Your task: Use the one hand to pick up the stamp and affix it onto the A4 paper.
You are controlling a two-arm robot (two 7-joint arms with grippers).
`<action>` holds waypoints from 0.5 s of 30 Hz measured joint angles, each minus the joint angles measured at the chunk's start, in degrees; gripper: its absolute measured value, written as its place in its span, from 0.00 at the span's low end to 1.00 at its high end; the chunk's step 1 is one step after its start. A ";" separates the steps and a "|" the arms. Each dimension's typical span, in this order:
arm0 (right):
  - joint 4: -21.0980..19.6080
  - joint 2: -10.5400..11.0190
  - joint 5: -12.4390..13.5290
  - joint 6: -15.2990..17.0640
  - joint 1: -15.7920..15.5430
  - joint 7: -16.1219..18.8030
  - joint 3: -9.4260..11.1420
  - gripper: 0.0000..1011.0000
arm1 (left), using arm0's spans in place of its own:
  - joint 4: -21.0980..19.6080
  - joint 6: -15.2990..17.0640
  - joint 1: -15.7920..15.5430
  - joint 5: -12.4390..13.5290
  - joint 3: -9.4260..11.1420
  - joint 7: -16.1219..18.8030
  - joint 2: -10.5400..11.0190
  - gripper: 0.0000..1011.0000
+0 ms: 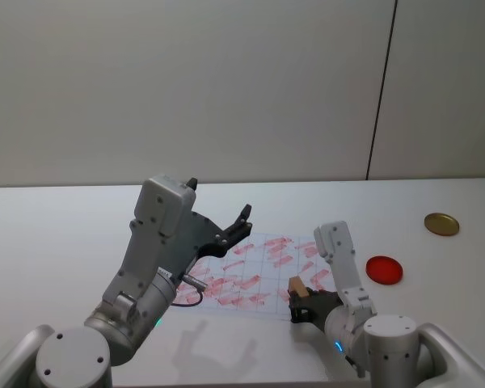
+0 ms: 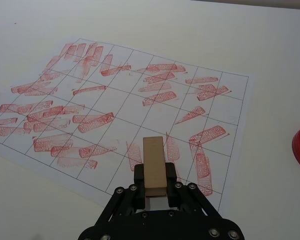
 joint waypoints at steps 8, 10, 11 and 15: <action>1.26 -0.20 0.07 -0.15 0.45 0.06 0.21 0.22 | 0.00 0.00 0.00 0.00 0.00 0.00 0.00 0.98; 1.58 -0.25 0.07 -0.19 0.55 0.06 0.25 0.22 | 0.00 0.00 0.00 0.00 0.00 0.00 0.00 0.98; 1.81 -0.28 0.07 -0.23 0.63 0.06 0.30 0.22 | 0.00 0.00 0.00 0.00 0.00 0.00 0.00 0.98; 2.12 -0.33 0.07 -0.28 0.74 0.04 0.35 0.22 | 0.00 0.00 0.00 0.00 0.00 0.00 0.00 0.98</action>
